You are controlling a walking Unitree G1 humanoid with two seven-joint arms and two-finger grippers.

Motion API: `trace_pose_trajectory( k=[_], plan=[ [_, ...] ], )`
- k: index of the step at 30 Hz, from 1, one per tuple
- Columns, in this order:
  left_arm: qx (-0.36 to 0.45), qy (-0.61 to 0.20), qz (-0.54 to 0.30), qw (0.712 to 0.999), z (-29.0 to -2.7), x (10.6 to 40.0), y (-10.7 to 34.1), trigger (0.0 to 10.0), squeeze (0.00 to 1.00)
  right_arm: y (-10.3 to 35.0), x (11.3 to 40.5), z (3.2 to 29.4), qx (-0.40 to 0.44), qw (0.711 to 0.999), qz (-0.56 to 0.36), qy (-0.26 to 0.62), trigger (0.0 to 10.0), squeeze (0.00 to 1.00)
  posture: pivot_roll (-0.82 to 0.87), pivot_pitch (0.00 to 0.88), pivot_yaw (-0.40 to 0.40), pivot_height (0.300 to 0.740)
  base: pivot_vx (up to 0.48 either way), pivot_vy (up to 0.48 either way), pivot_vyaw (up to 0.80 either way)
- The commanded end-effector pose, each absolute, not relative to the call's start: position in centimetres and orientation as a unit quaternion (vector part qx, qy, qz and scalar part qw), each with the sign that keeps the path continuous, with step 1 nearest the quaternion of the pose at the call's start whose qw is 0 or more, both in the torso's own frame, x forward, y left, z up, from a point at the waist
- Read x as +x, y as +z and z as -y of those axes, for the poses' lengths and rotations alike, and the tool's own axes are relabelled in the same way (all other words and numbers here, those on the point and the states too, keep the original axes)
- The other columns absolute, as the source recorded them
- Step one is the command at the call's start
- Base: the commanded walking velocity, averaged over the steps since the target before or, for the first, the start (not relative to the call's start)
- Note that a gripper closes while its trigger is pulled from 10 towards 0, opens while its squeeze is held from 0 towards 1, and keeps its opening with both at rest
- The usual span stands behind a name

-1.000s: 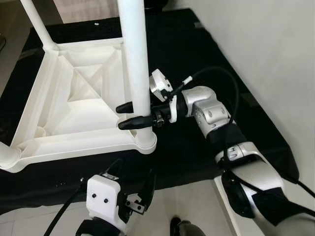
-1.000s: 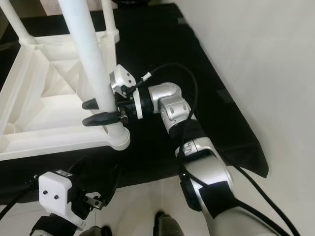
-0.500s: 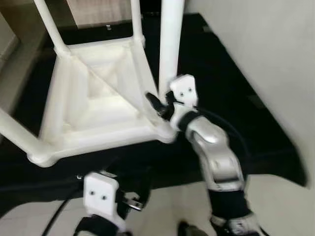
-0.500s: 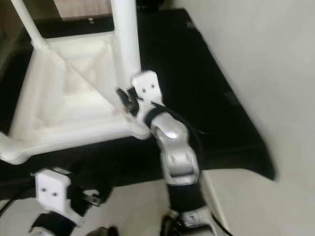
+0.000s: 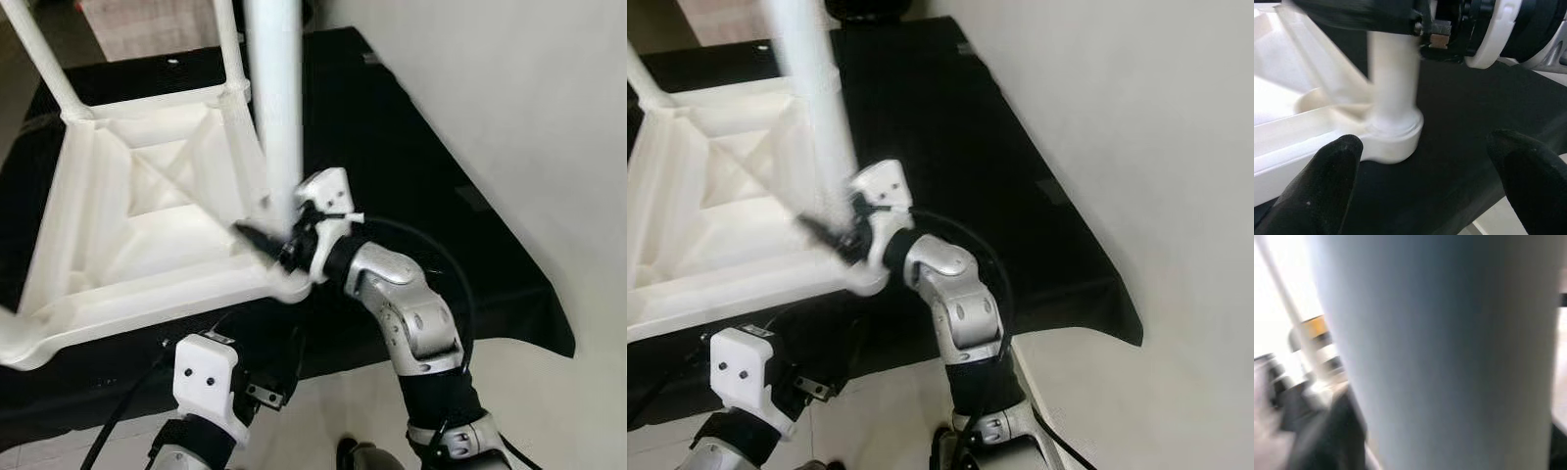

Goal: Building children table

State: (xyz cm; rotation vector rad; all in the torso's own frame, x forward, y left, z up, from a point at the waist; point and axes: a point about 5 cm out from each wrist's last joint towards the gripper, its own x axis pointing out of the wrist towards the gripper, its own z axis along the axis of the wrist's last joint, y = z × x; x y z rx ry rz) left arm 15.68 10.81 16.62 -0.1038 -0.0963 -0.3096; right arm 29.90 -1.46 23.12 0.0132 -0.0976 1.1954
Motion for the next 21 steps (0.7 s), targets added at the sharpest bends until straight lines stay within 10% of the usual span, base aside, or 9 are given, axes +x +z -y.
trace_pose_trajectory(
  k=[1,3,4,16,17,19,21],
  plan=[
    [-0.054,-0.154,0.039,0.986,-10.8,15.4,16.4,10.0,0.00,24.6,29.4,0.6,-0.016,0.776,0.080,0.625,10.0,1.00,0.03,0.192,-0.011,0.740,0.000,0.000,0.00],
    [-0.054,-0.155,0.039,0.986,-10.8,15.3,16.4,10.0,0.00,24.8,30.1,1.4,-0.047,0.752,0.091,0.651,10.0,1.00,0.03,0.192,-0.011,0.740,0.000,0.000,0.00],
    [-0.054,-0.154,0.038,0.986,-10.7,15.2,16.4,10.0,0.00,24.7,30.6,2.2,-0.070,0.724,0.085,0.681,10.0,0.00,0.04,0.204,-0.016,0.740,0.000,0.000,0.00],
    [-0.054,-0.152,0.036,0.986,-10.6,14.6,16.6,10.0,0.00,24.8,32.9,3.5,-0.115,0.674,0.053,0.728,10.0,0.00,0.07,0.231,-0.019,0.740,0.000,0.000,0.00],
    [-0.054,-0.151,0.034,0.986,-10.6,14.5,16.7,10.0,0.00,24.7,33.4,3.4,-0.121,0.675,0.041,0.726,3.7,0.00,0.07,0.240,-0.022,0.740,0.000,0.000,0.00],
    [-0.053,-0.151,0.034,0.987,-10.6,14.4,16.7,10.0,0.00,24.6,33.7,3.3,-0.126,0.676,0.033,0.725,3.7,0.00,0.07,0.240,-0.022,0.740,0.000,0.000,0.00],
    [-0.053,-0.150,0.033,0.987,-10.6,14.3,16.8,10.0,0.00,24.3,33.9,3.3,-0.129,0.677,0.024,0.724,0.0,0.00,0.07,0.240,-0.022,0.740,0.000,0.000,0.00]
  ],
)
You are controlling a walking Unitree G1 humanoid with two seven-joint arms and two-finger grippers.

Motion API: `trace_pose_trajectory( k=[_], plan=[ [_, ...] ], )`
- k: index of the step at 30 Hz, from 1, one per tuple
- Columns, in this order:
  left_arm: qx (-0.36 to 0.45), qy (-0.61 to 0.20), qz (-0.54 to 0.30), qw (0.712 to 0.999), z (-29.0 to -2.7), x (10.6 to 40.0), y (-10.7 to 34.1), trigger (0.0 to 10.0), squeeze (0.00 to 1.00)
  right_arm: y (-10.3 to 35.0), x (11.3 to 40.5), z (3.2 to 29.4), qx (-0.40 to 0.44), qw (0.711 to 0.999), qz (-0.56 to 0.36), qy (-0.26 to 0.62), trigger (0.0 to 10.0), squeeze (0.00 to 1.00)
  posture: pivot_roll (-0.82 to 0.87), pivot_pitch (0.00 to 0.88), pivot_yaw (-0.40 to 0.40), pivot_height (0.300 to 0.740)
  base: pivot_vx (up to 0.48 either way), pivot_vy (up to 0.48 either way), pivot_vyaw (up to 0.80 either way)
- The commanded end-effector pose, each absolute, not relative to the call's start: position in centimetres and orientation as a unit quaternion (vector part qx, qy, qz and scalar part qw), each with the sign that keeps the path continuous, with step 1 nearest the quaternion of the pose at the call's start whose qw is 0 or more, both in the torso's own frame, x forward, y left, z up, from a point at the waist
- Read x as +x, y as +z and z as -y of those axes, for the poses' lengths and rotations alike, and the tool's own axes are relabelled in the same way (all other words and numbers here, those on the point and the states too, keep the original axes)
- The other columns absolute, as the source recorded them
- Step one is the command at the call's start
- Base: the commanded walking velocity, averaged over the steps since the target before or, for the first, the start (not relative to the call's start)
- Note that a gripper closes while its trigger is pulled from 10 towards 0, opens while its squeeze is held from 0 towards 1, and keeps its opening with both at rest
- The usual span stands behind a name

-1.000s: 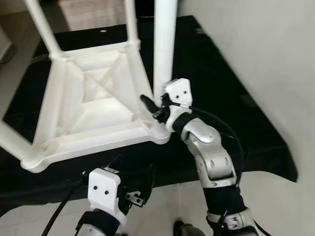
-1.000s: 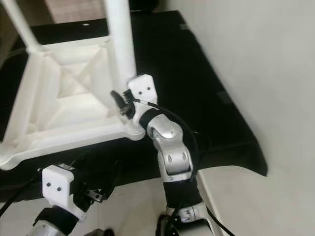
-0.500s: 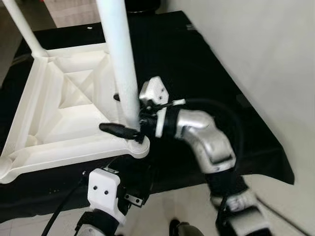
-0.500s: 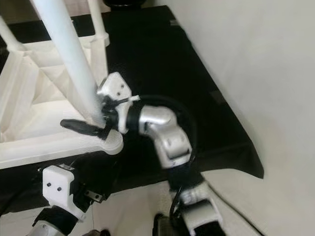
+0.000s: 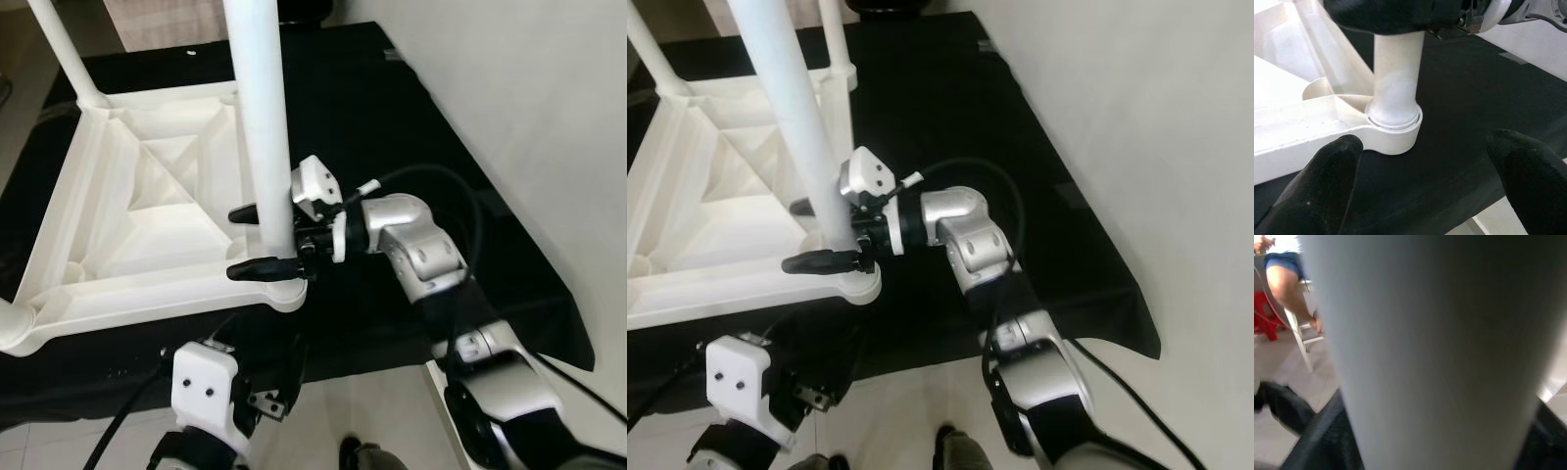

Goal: Building children table

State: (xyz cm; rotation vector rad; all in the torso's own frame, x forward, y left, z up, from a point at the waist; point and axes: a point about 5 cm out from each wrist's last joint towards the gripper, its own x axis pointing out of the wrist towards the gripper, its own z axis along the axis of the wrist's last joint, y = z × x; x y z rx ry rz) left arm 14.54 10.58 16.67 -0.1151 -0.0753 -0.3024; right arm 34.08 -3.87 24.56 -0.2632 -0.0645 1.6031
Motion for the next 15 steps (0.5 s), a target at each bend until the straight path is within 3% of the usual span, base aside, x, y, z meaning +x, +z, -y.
trace_pose_trajectory(
  k=[1,7,8,10,11,13,14,15],
  plan=[
    [-0.053,-0.150,0.033,0.987,-10.6,14.3,16.8,10.0,0.00,24.1,34.0,3.6,-0.129,0.676,0.020,0.725,0.0,0.00,0.07,0.245,-0.022,0.740,0.000,0.000,0.00],
    [-0.054,-0.150,0.033,0.987,-10.6,14.3,16.8,10.0,0.00,23.5,34.2,4.5,-0.127,0.682,0.013,0.720,0.0,0.00,0.06,0.250,-0.018,0.740,0.000,0.000,0.00],
    [-0.055,-0.150,0.033,0.987,-10.6,14.3,16.8,10.0,0.00,23.2,34.4,4.8,-0.123,0.695,0.011,0.708,0.0,0.00,0.05,0.251,-0.019,0.740,0.000,0.000,0.00],
    [-0.055,-0.150,0.033,0.987,-10.5,14.4,16.8,10.0,0.00,21.3,34.1,5.6,-0.108,0.778,-0.016,0.619,0.0,0.00,0.05,0.252,-0.026,0.740,0.000,0.000,0.00],
    [-0.055,-0.150,0.033,0.987,-10.5,14.4,16.8,10.0,0.00,21.3,34.1,5.6,-0.108,0.778,-0.016,0.619,0.0,0.00,0.05,0.252,-0.026,0.740,0.000,0.000,0.00],
    [-0.055,-0.149,0.033,0.987,-10.6,14.4,16.8,10.0,0.00,20.1,33.6,6.1,-0.095,0.828,-0.039,0.551,0.0,0.00,0.04,0.252,-0.030,0.740,0.000,0.000,0.00],
    [-0.055,-0.149,0.033,0.987,-10.6,14.4,16.8,10.0,0.00,20.1,33.6,6.1,-0.095,0.828,-0.039,0.551,0.0,0.00,0.04,0.252,-0.030,0.740,0.000,0.000,0.00],
    [-0.054,-0.148,0.033,0.987,-10.8,14.4,16.8,10.0,0.00,19.1,32.5,5.8,-0.079,0.904,-0.044,0.418,0.0,0.00,0.04,0.252,-0.023,0.740,0.000,0.000,0.00]
  ],
)
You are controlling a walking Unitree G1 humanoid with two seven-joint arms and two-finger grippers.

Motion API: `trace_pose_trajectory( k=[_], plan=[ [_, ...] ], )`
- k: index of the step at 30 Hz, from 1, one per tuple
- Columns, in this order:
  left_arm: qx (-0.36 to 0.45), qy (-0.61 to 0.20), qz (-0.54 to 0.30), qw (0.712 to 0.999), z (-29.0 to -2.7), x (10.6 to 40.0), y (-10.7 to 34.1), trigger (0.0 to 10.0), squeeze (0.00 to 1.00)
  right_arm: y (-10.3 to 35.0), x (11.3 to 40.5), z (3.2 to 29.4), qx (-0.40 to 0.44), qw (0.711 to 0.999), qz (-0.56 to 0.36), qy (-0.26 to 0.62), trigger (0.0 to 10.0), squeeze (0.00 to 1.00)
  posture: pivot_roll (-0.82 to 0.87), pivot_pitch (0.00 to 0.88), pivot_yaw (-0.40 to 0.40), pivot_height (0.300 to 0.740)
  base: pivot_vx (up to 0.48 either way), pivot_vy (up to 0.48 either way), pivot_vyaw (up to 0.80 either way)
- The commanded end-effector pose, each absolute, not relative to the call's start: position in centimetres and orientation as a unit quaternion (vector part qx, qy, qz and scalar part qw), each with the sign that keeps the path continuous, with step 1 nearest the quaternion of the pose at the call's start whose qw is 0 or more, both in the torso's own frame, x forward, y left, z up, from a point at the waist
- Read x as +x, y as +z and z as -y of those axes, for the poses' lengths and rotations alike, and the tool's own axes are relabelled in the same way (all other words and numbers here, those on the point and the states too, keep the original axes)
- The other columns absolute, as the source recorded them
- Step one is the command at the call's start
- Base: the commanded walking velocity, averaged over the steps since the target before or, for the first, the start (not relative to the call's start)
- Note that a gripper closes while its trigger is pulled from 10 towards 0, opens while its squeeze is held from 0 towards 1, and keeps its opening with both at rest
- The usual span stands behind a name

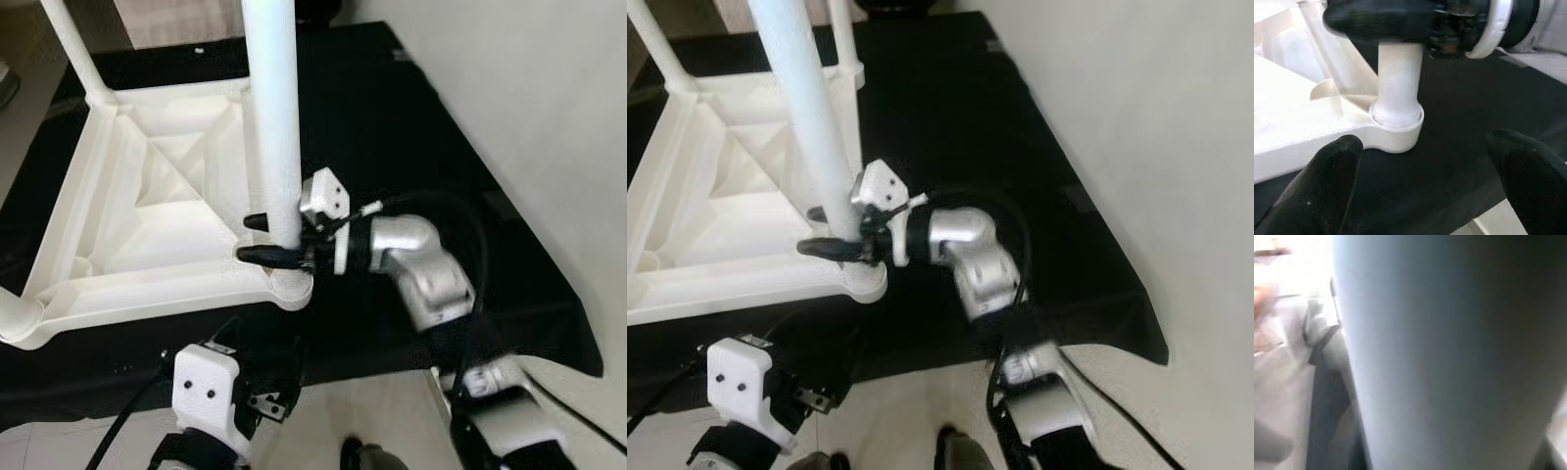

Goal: Building children table

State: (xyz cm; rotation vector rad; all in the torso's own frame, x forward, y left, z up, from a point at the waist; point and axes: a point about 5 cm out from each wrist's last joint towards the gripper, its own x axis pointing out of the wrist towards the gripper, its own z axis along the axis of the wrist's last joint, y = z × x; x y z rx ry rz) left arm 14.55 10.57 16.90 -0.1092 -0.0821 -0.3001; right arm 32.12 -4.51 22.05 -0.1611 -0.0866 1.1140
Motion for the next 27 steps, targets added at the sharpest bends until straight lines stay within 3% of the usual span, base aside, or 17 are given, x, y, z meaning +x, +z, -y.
trace_pose_trajectory(
  k=[1,2,3,5,9,12,13,14,18,19,21,23,24,25,26,27],
  plan=[
    [-0.052,-0.147,0.034,0.987,-10.9,14.5,16.8,10.0,0.00,18.5,30.4,5.2,-0.068,0.937,-0.050,0.338,0.0,0.00,0.04,0.258,-0.003,0.740,0.000,0.000,0.00],
    [-0.052,-0.147,0.034,0.987,-10.9,14.5,16.8,10.0,0.00,18.5,30.4,5.2,-0.068,0.937,-0.050,0.338,0.0,0.00,0.04,0.258,-0.003,0.740,0.000,0.000,0.00],
    [-0.050,-0.146,0.034,0.987,-11.1,14.7,16.8,10.0,0.00,18.4,28.9,5.2,-0.054,0.958,-0.054,0.276,0.0,0.00,0.04,0.258,-0.003,0.740,0.000,0.000,0.00],
    [-0.049,-0.147,0.034,0.987,-11.2,14.9,16.8,10.0,0.00,18.4,28.2,4.3,-0.045,0.959,-0.053,0.274,0.0,0.00,0.02,0.231,0.014,0.740,0.000,0.000,0.00],
    [-0.048,-0.151,0.037,0.987,-11.2,15.4,16.5,10.0,0.00,19.4,29.2,0.6,-0.037,0.936,-0.023,0.350,0.0,0.00,0.02,0.193,0.006,0.740,0.000,0.000,0.00],
    [-0.047,-0.151,0.038,0.987,-11.2,15.6,16.4,10.0,0.00,19.7,29.5,0.0,-0.035,0.932,-0.018,0.359,0.0,0.00,0.02,0.193,0.006,0.740,0.000,0.000,0.00],
    [-0.046,-0.147,0.039,0.987,-11.2,15.7,16.4,10.0,0.00,20.2,29.7,-0.4,-0.029,0.931,-0.014,0.363,7.2,0.00,0.03,0.187,-0.001,0.740,0.000,0.000,0.00],
    [-0.045,-0.142,0.041,0.988,-11.3,15.8,16.4,10.0,0.00,20.6,30.0,-0.5,-0.024,0.928,-0.013,0.372,10.0,0.00,0.03,0.183,-0.004,0.740,0.000,0.000,0.00],
    [-0.043,-0.135,0.043,0.989,-11.3,15.9,16.4,10.0,0.00,21.4,30.1,-0.4,-0.006,0.925,-0.014,0.380,10.0,0.00,0.03,0.181,-0.005,0.740,0.000,0.000,0.00],
    [-0.044,-0.136,0.043,0.989,-11.3,15.9,16.4,10.0,0.00,21.8,30.2,-0.1,-0.001,0.915,-0.004,0.403,10.0,1.00,0.02,0.183,-0.006,0.740,0.000,0.000,0.00],
    [-0.046,-0.138,0.043,0.988,-11.3,15.9,16.5,10.0,0.00,22.3,30.1,0.7,-0.005,0.883,0.015,0.469,10.0,1.00,0.02,0.187,-0.007,0.740,0.000,0.000,0.00],
    [-0.046,-0.138,0.043,0.988,-11.3,15.9,16.5,10.0,0.00,22.3,30.1,0.7,-0.005,0.883,0.015,0.469,10.0,1.00,0.02,0.187,-0.007,0.740,0.000,0.000,0.00],
    [-0.047,-0.139,0.043,0.988,-11.2,15.9,16.5,10.0,0.00,22.5,30.1,1.2,-0.013,0.867,0.023,0.498,10.0,1.00,0.02,0.193,-0.009,0.740,0.000,0.000,0.00],
    [-0.048,-0.140,0.043,0.988,-11.2,15.8,16.5,10.0,0.00,22.6,30.3,1.8,-0.036,0.853,0.032,0.520,10.0,0.65,0.03,0.196,-0.012,0.740,0.000,0.000,0.00],
    [-0.048,-0.140,0.043,0.988,-11.2,15.8,16.5,10.0,0.00,22.6,30.3,1.8,-0.036,0.853,0.032,0.520,10.0,0.65,0.03,0.196,-0.012,0.740,0.000,0.000,0.00],
    [-0.049,-0.140,0.043,0.988,-11.1,15.7,16.5,10.0,0.00,22.5,30.5,2.3,-0.050,0.839,0.030,0.541,10.0,0.00,0.03,0.201,-0.016,0.740,0.000,0.000,0.00]
  ],
)
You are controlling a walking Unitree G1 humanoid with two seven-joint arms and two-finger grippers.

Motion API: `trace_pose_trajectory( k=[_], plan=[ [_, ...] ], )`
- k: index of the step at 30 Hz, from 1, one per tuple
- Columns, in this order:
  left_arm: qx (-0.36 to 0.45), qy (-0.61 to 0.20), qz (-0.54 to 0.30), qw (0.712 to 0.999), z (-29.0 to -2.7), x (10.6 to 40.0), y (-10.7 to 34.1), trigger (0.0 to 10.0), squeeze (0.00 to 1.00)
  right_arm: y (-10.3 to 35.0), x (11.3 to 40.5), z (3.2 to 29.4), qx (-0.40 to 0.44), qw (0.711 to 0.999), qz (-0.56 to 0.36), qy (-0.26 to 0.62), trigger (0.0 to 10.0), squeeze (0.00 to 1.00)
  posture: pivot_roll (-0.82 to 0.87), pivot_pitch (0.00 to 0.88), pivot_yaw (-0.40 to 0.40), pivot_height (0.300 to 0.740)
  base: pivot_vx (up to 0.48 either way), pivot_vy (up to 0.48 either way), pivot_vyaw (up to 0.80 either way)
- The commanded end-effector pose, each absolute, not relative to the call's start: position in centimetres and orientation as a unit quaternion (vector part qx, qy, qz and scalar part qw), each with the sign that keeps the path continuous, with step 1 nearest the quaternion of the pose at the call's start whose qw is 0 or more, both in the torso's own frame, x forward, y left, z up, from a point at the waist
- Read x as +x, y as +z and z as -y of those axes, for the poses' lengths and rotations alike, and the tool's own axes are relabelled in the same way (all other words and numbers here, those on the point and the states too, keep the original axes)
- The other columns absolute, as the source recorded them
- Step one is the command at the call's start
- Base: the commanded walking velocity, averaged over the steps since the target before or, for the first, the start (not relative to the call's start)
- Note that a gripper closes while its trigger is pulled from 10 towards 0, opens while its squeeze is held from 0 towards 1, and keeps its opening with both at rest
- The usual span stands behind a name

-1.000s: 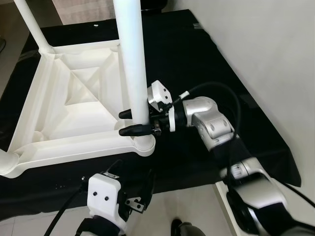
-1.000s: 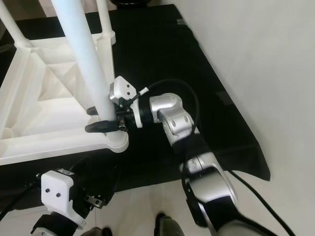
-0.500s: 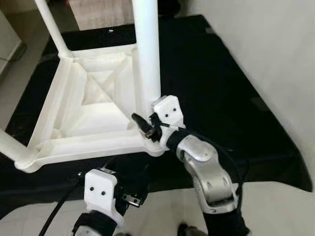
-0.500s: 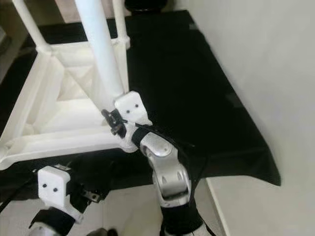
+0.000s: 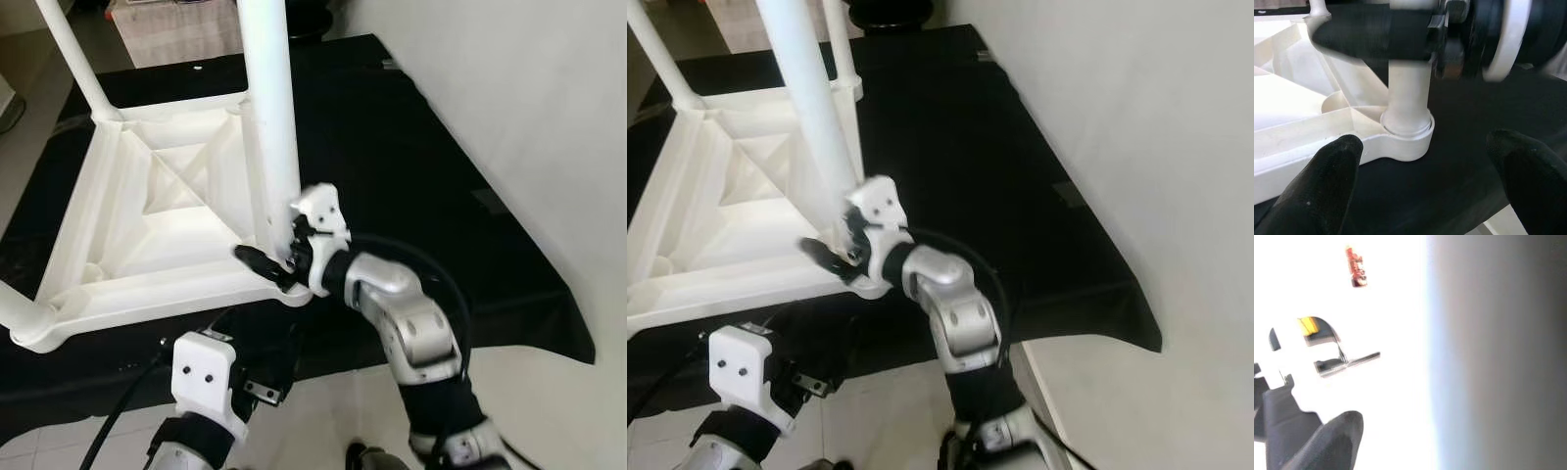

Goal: Building children table

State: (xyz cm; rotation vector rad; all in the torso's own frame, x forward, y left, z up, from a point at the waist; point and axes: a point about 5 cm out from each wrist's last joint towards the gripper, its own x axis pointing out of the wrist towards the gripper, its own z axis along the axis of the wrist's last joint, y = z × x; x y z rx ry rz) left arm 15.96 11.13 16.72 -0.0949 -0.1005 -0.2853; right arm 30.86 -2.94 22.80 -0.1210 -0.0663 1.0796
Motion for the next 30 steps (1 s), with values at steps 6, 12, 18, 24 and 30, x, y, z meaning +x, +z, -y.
trace_pose_trajectory(
  k=[6,12,18,24,30],
  plan=[
    [-0.050,-0.138,0.042,0.988,-11.0,15.5,16.5,10.0,0.00,21.7,31.4,3.7,-0.114,0.801,0.028,0.587,10.0,0.00,0.04,0.206,-0.024,0.740,0.000,0.000,0.00],
    [-0.049,-0.137,0.040,0.989,-11.0,15.4,16.4,10.0,0.00,21.2,32.1,4.1,-0.103,0.809,0.010,0.579,10.0,0.00,0.04,0.204,-0.022,0.740,0.000,0.000,0.00],
    [-0.049,-0.139,0.038,0.988,-11.1,15.4,16.3,10.0,0.00,20.5,32.7,4.8,-0.088,0.819,-0.004,0.566,0.0,0.00,0.04,0.197,-0.017,0.740,0.000,0.000,0.00],
    [-0.050,-0.140,0.039,0.988,-11.0,15.4,16.3,10.0,0.00,20.4,32.4,5.1,-0.079,0.820,-0.002,0.566,0.0,0.00,0.03,0.197,-0.017,0.740,0.000,0.000,0.00],
    [-0.051,-0.139,0.040,0.988,-10.9,15.4,16.3,10.0,0.00,20.2,32.5,5.3,-0.069,0.872,-0.007,0.485,0.0,0.00,0.00,0.203,-0.032,0.740,0.000,0.000,0.00]
  ],
)
